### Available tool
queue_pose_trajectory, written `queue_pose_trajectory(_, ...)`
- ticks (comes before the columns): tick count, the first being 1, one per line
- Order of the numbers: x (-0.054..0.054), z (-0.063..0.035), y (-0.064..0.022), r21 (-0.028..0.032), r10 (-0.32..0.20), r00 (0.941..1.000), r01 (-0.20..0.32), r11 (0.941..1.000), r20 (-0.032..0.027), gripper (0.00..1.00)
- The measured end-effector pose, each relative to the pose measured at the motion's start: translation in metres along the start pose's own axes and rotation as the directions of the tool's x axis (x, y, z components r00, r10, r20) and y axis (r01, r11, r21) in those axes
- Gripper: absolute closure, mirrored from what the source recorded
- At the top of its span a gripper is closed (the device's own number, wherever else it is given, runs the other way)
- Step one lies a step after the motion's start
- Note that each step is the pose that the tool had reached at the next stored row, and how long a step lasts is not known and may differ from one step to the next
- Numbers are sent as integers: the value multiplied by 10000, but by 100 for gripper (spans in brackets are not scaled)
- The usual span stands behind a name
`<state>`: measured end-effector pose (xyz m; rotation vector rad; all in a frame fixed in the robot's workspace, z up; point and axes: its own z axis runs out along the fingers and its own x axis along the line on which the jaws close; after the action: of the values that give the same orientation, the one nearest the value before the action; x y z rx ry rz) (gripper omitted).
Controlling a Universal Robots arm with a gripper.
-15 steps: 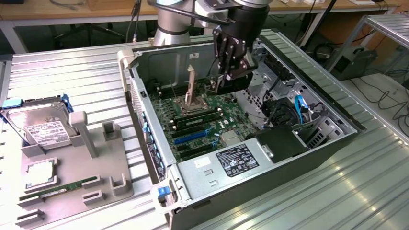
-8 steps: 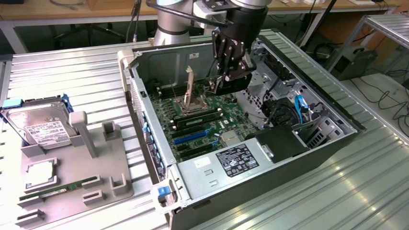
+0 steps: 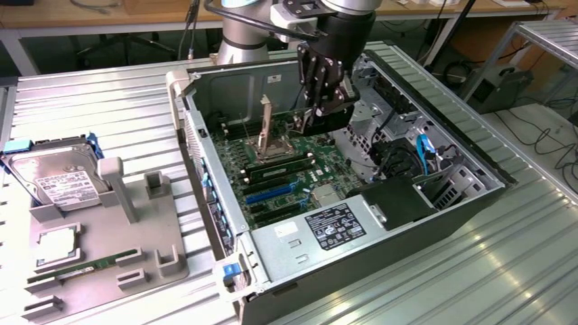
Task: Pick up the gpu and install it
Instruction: 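Insert the gpu into the slot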
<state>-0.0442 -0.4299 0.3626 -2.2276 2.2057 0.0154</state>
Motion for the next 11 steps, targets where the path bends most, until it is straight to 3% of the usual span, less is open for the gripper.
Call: queue_pose_trajectory(11, 2, 37, 45, 0, 0, 10000, 0, 10000, 0, 74)
